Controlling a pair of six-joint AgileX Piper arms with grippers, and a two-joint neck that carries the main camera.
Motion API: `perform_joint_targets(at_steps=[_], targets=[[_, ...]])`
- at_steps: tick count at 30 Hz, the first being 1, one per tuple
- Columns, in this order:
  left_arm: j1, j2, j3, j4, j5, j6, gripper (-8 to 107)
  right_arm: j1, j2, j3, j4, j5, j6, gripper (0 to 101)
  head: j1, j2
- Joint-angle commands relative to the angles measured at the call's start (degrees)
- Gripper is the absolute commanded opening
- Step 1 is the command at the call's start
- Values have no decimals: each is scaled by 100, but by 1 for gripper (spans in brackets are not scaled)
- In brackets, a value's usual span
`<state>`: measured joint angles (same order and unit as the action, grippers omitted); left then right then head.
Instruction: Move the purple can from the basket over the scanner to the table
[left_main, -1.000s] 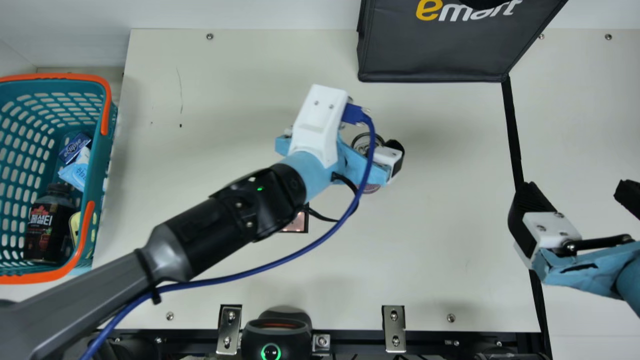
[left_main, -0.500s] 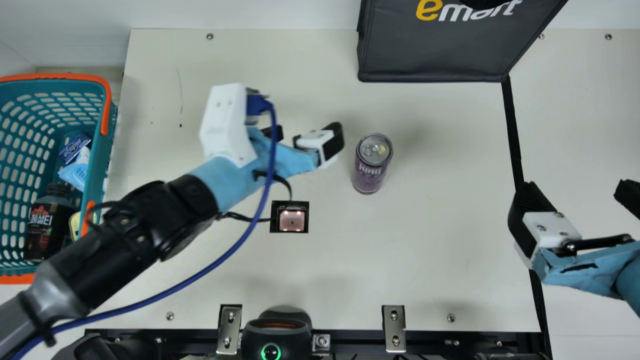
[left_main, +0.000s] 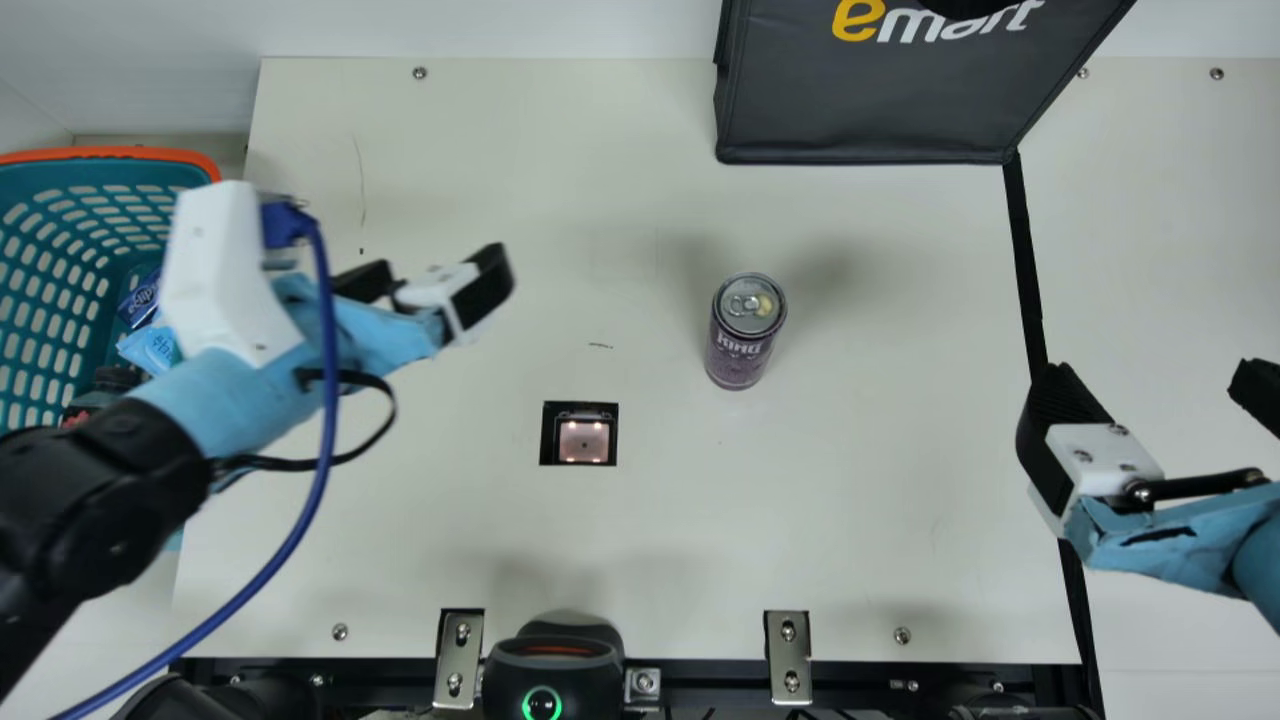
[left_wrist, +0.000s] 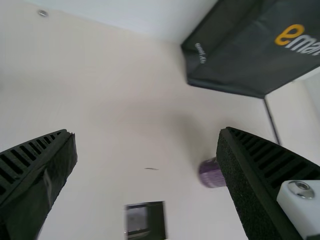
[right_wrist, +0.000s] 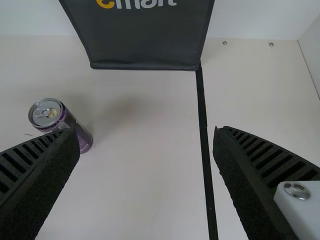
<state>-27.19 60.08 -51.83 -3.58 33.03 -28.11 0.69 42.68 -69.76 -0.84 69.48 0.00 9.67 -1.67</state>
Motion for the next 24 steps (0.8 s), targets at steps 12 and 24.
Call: perform_joint_targets(at_steps=[12, 24], targets=[[577, -904, -1113, 874, 2777, 966, 90, 0, 0, 0, 0, 0, 0, 95, -175, 9], [578, -940, -1188, 952, 2891, 1002, 90, 0, 0, 0, 0, 0, 0, 95, -175, 9]])
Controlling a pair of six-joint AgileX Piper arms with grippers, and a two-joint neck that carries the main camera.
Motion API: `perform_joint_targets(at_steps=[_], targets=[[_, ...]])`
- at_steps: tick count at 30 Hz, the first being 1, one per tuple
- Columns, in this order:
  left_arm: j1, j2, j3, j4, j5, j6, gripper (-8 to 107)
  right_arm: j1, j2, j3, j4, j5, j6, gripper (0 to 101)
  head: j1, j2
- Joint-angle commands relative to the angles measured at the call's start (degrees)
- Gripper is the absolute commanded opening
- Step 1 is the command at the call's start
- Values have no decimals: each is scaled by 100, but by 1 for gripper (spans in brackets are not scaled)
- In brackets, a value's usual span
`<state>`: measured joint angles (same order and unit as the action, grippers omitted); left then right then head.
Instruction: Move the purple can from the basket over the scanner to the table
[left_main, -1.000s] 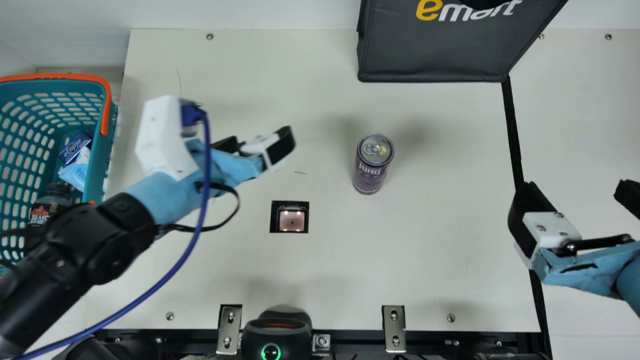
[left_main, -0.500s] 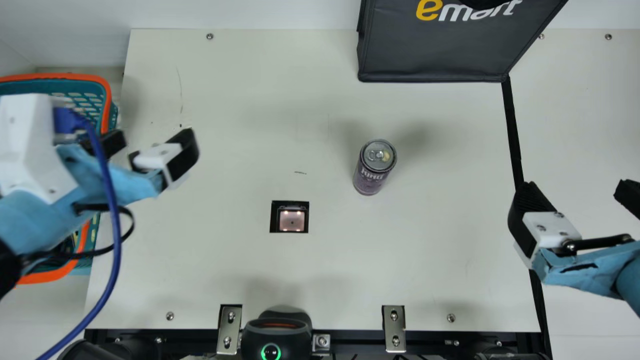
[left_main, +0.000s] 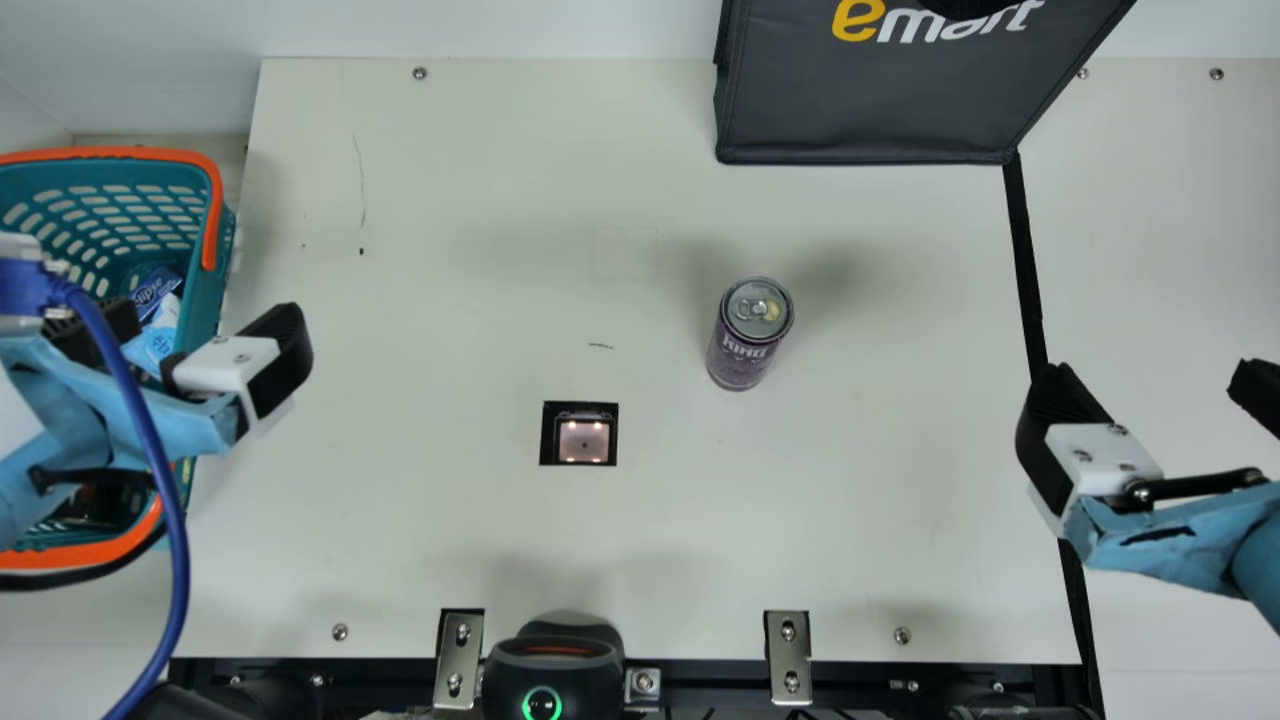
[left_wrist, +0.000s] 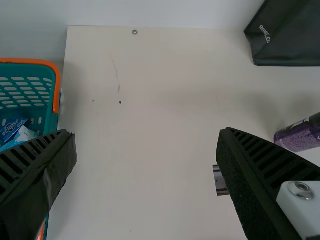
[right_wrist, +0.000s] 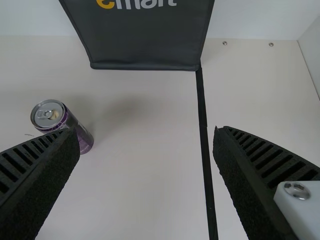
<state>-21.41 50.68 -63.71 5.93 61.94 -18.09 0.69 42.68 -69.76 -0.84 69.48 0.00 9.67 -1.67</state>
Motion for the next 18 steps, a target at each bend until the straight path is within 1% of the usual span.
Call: perform_joint_targets(at_steps=[1, 5, 10, 18], targets=[[0, 0, 0, 0, 0, 0, 90, 2, 5, 0, -2, -4, 2, 95, -175, 9], [0, 0, 0, 0, 0, 0, 90, 219, 88, -94, -23, 42, -122, 95, -175, 9], [0, 0, 0, 0, 0, 0, 90, 635, 327, -149, 120, 42, -568, 95, -175, 9], [0, 0, 0, 0, 0, 0, 90, 1218, 669, 63, 466, 42, -1314, 95, -175, 9]])
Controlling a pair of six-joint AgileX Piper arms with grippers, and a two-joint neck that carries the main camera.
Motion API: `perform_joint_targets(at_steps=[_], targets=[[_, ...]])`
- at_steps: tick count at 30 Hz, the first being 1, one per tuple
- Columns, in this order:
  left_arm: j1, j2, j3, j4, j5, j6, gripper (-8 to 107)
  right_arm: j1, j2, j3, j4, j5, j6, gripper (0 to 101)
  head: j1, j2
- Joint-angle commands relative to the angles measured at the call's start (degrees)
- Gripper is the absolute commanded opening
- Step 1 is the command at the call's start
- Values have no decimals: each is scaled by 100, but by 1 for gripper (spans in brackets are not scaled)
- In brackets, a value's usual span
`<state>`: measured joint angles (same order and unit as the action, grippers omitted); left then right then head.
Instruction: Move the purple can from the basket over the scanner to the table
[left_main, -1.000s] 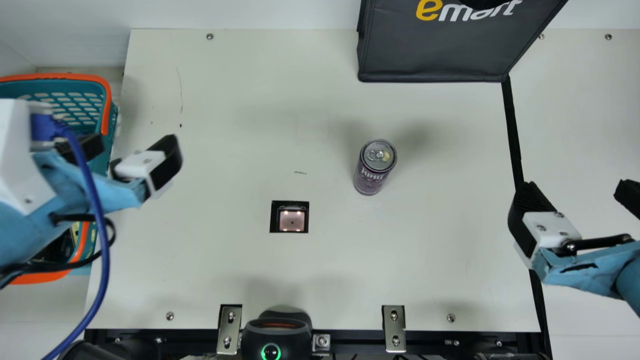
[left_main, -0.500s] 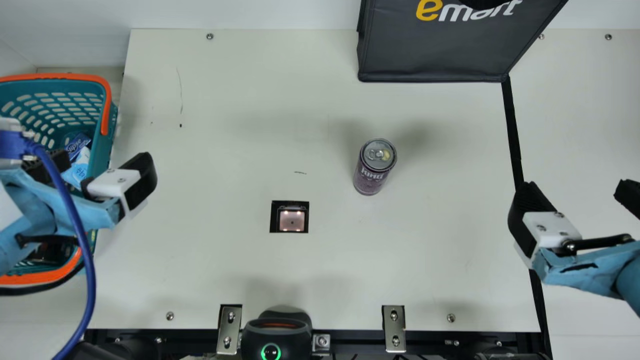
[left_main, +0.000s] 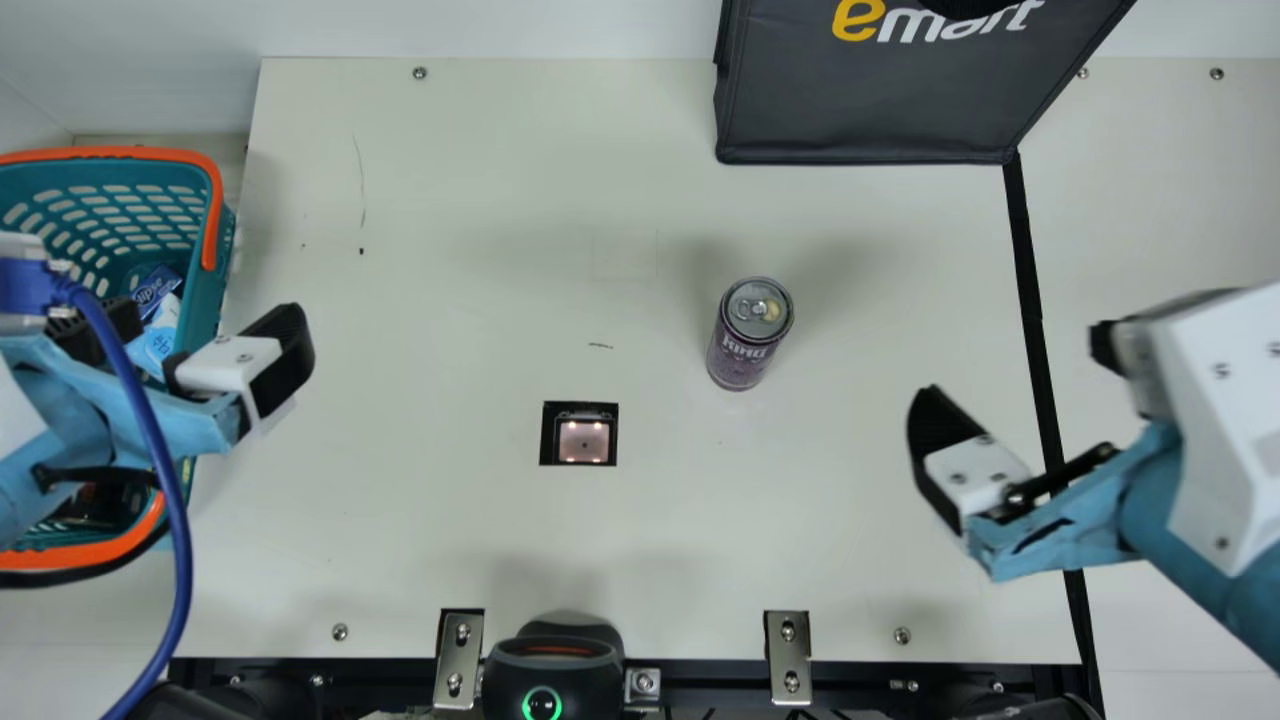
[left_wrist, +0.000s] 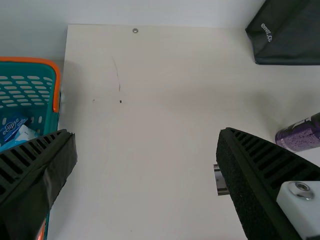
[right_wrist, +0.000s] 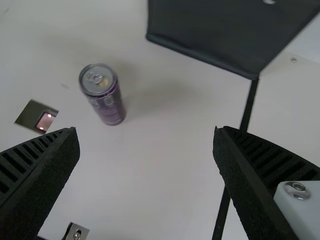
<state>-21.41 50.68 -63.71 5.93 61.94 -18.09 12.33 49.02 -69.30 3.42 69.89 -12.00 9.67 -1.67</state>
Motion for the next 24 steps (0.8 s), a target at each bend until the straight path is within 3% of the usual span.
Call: perform_joint_targets(at_steps=[1, 9, 20, 24], targets=[[0, 0, 0, 0, 0, 0, 90, 100, 84, 43, 74, 1, -171, 95, -175, 9], [0, 0, 0, 0, 0, 0, 90, 377, 613, 86, 237, 1, -126, 95, -175, 9], [0, 0, 0, 0, 0, 0, 90, 915, 1440, -210, 142, -2, 939, 95, -175, 9], [0, 0, 0, 0, 0, 0, 90, 1146, 1712, -237, 22, -151, 1366, 95, -175, 9]])
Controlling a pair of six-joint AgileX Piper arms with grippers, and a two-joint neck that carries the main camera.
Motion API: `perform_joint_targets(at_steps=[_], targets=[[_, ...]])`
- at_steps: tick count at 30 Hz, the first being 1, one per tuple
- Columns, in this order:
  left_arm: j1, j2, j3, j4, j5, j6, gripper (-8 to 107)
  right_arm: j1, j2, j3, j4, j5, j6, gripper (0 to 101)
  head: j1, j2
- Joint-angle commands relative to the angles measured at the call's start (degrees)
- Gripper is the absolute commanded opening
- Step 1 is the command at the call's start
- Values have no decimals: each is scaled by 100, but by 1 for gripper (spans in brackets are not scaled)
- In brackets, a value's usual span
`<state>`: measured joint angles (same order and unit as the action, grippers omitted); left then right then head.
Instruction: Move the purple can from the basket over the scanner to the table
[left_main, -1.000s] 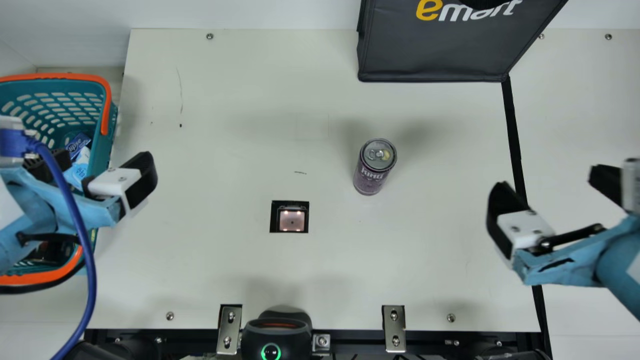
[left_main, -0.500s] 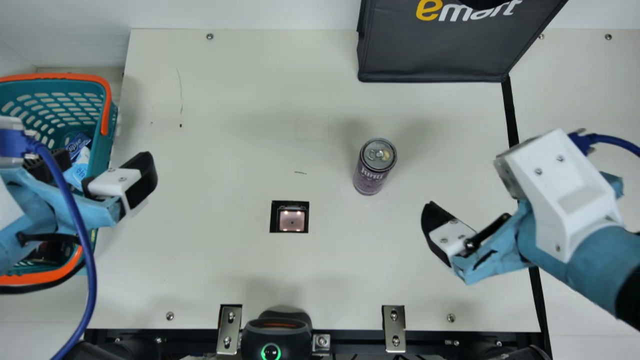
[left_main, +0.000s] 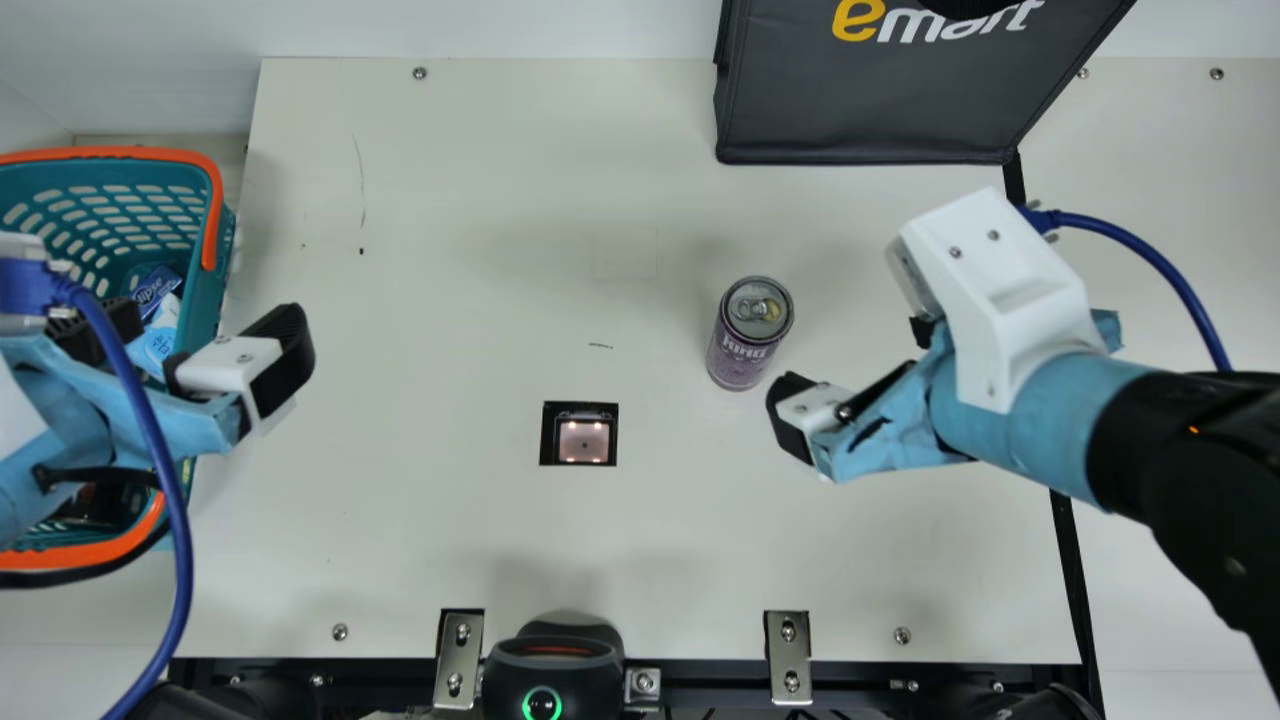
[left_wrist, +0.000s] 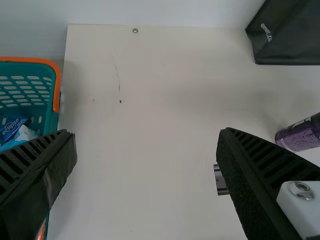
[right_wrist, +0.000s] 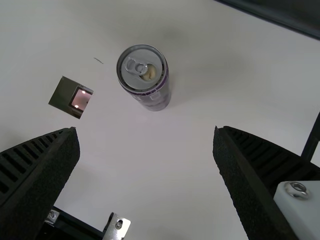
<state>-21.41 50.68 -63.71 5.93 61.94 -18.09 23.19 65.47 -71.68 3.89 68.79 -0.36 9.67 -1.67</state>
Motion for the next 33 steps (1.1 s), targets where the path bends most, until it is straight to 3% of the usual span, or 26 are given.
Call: perform_joint_targets(at_steps=[1, 17, 33], targets=[[0, 0, 0, 0, 0, 0, 90, 120, 128, -1, -60, -83, 303, 95, -175, 9], [0, 0, 0, 0, 0, 0, 90, 882, 1000, 119, -900, -960, 1556, 95, -175, 9], [0, 0, 0, 0, 0, 0, 90, 945, 1541, 832, -1190, -2175, 1542, 95, -175, 9]])
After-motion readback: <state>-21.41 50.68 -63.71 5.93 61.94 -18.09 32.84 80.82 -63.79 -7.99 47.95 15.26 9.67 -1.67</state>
